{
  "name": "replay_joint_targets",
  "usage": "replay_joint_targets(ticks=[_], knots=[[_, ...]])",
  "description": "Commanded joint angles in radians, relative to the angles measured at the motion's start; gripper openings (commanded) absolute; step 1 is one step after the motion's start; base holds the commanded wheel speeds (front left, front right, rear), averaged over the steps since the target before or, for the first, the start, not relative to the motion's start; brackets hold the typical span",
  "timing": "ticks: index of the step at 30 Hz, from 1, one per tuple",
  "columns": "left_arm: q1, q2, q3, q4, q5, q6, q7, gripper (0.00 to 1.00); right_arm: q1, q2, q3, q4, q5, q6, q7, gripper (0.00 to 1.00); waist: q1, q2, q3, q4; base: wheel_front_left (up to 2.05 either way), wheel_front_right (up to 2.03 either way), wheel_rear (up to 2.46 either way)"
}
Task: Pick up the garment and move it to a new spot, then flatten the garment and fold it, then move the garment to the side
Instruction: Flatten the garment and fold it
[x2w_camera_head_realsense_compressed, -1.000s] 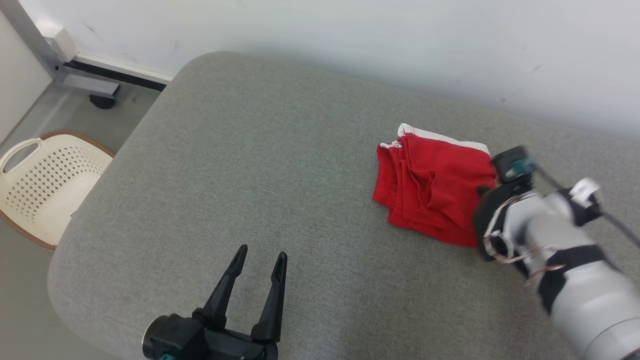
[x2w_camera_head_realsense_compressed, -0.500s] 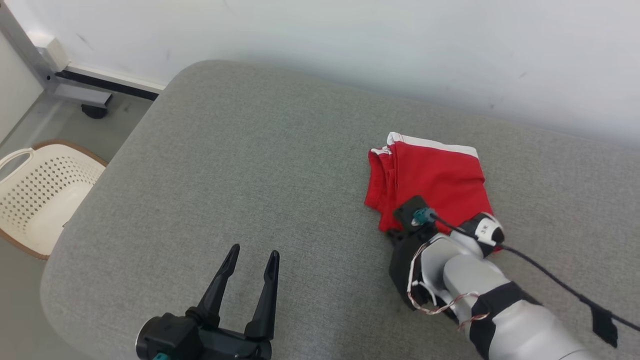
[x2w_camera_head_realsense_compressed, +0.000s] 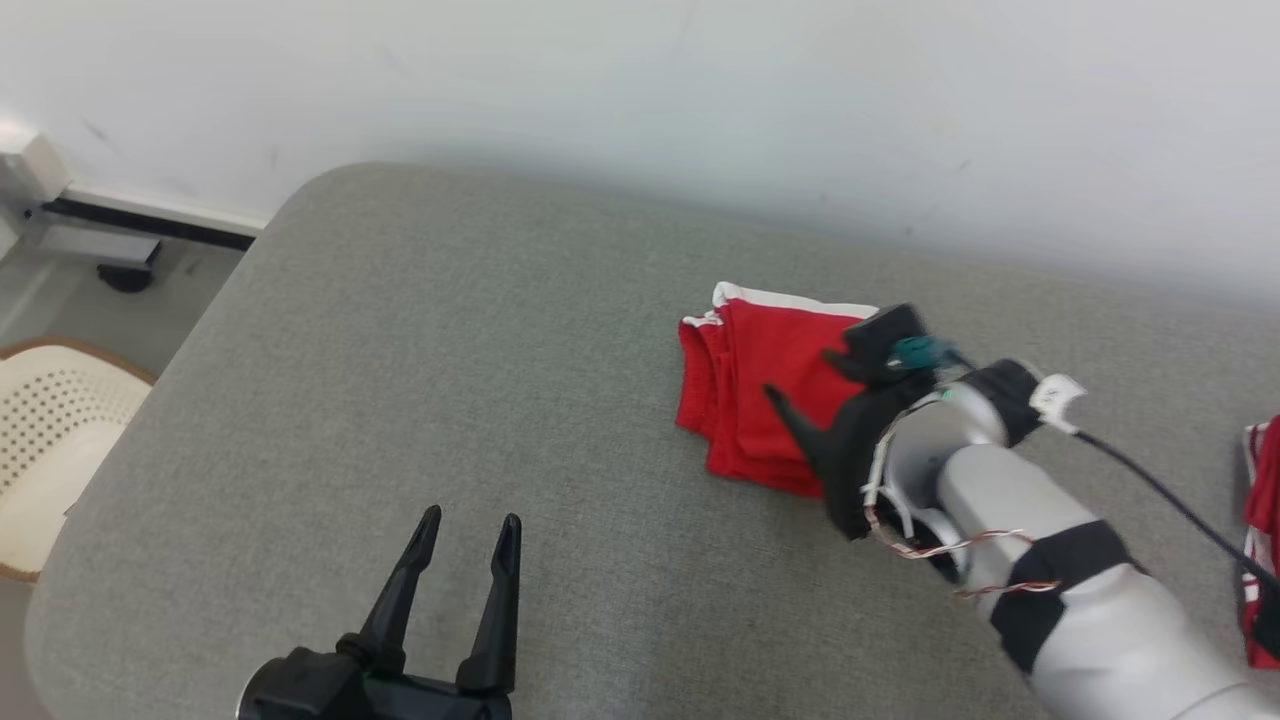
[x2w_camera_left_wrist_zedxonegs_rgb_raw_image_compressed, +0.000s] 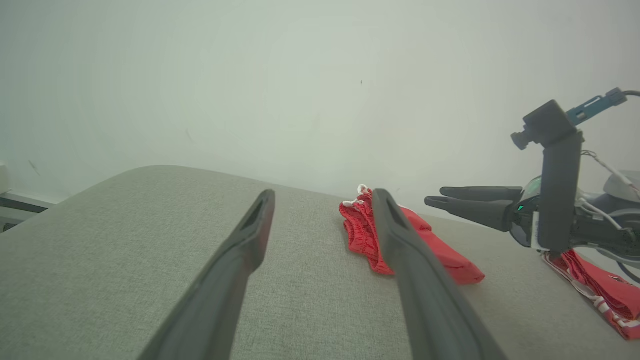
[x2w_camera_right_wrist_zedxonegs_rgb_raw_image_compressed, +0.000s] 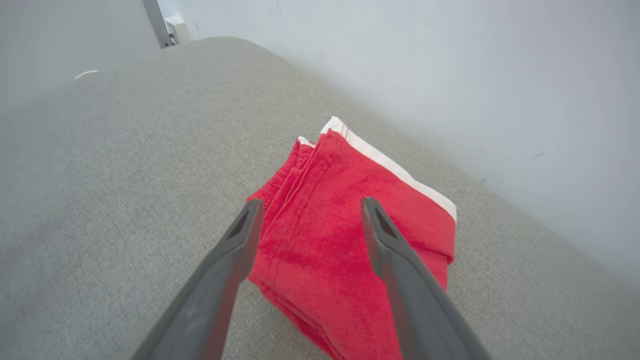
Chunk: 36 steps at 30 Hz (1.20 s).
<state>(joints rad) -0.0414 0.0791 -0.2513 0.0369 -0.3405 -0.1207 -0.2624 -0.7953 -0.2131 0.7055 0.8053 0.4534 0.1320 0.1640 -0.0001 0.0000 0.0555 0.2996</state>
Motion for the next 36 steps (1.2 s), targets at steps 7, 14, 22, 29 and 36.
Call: replay_joint_targets(ticks=[7,14,22,29,36], knots=[[0.043,0.009,0.049,-0.025,0.026,0.016,-0.002,1.0,0.184,-0.029,-0.349,-0.144,-0.147,-0.003,-0.155,1.0,0.0001,0.0,-0.054,-0.078,0.0,0.0,0.0],[0.099,0.002,0.127,-0.051,0.039,0.028,-0.002,1.0,0.488,0.092,-0.669,-0.451,-0.34,-0.003,-0.274,1.0,0.0001,0.0,-0.071,-0.153,0.0,0.0,0.0],[0.15,-0.005,0.189,-0.037,0.077,0.017,-0.002,1.0,0.721,0.161,-0.782,-0.651,-0.362,-0.002,-0.297,1.0,0.0001,0.0,-0.085,-0.217,0.0,0.0,0.0],[0.173,-0.01,0.217,0.017,0.087,0.003,-0.002,1.0,0.782,0.163,-0.751,-0.641,-0.315,-0.002,-0.307,1.0,0.0001,0.0,-0.094,-0.248,0.0,0.0,0.0],[0.175,-0.018,0.233,0.036,0.093,-0.004,-0.002,1.0,0.781,0.163,-0.742,-0.624,-0.3,-0.002,-0.3,1.0,0.0001,0.0,-0.093,-0.257,0.0,0.0,0.0]])
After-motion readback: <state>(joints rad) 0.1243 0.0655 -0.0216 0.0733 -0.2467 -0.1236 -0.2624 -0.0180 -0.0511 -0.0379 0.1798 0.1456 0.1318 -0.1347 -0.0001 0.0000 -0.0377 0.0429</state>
